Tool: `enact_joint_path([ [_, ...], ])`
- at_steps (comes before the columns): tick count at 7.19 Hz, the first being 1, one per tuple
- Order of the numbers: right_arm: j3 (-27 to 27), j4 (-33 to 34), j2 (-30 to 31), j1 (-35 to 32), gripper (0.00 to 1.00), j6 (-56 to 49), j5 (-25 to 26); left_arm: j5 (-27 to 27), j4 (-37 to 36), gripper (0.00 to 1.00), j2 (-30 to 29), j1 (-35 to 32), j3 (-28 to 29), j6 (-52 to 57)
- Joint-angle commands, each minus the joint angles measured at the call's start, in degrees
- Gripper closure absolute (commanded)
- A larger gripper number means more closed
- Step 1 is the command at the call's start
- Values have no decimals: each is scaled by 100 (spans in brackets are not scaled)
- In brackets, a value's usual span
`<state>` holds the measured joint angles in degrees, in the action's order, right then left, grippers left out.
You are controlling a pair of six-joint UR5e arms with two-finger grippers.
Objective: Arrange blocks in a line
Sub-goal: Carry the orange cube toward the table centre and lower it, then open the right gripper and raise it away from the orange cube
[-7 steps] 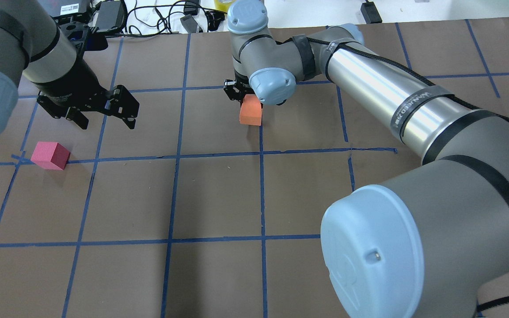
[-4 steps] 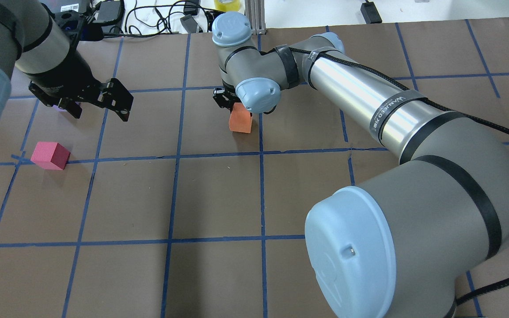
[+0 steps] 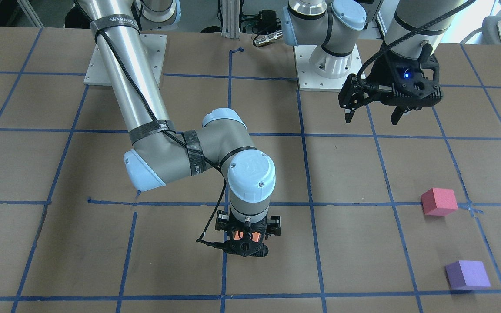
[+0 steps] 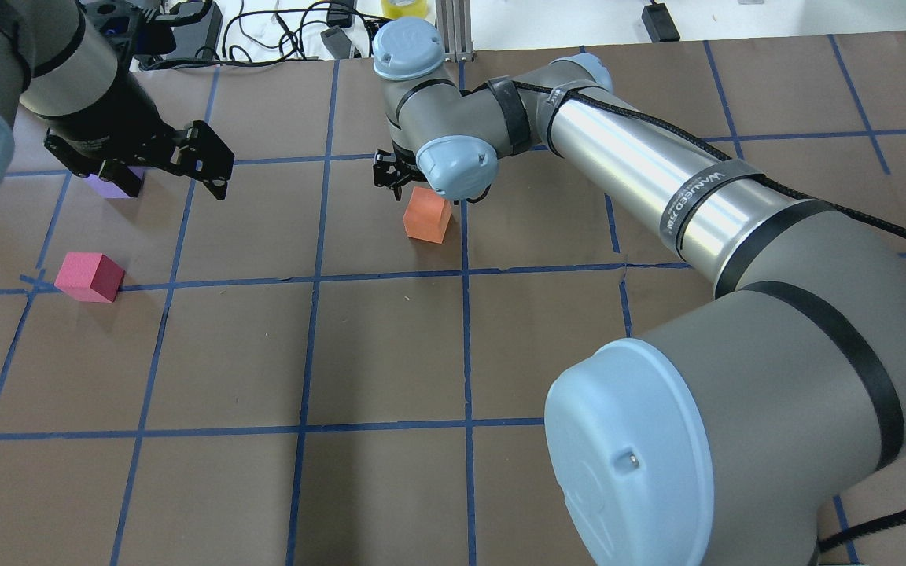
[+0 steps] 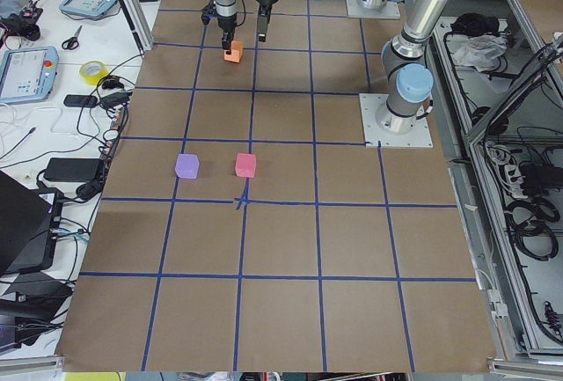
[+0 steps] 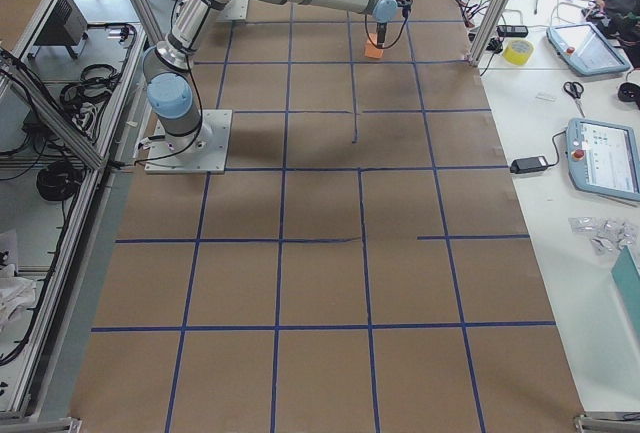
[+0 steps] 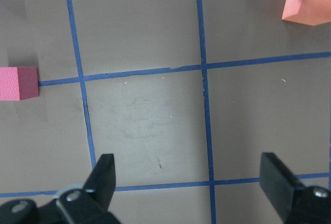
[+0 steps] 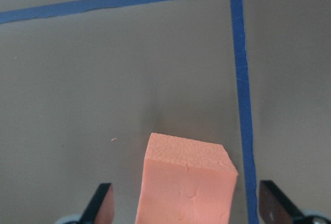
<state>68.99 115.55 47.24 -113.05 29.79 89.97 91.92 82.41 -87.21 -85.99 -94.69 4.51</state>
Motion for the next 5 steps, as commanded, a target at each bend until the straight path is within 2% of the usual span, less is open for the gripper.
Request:
enact_joint_path([
  [1,-26,-634,598,107,0,-34,20,-25,-129,0,-7,3,-41,-495],
  [3,106,-1067,1294,544,0,-602,29,-147,-120,0,11,3,-58,-530],
  [4,132,-1348,1627,799,0,-1145,46,-435,-94,0,19,3,-76,-504],
  [5,324,-1507,2022,993,0,-1629,116,-343,-128,0,11,12,-6,-469],
])
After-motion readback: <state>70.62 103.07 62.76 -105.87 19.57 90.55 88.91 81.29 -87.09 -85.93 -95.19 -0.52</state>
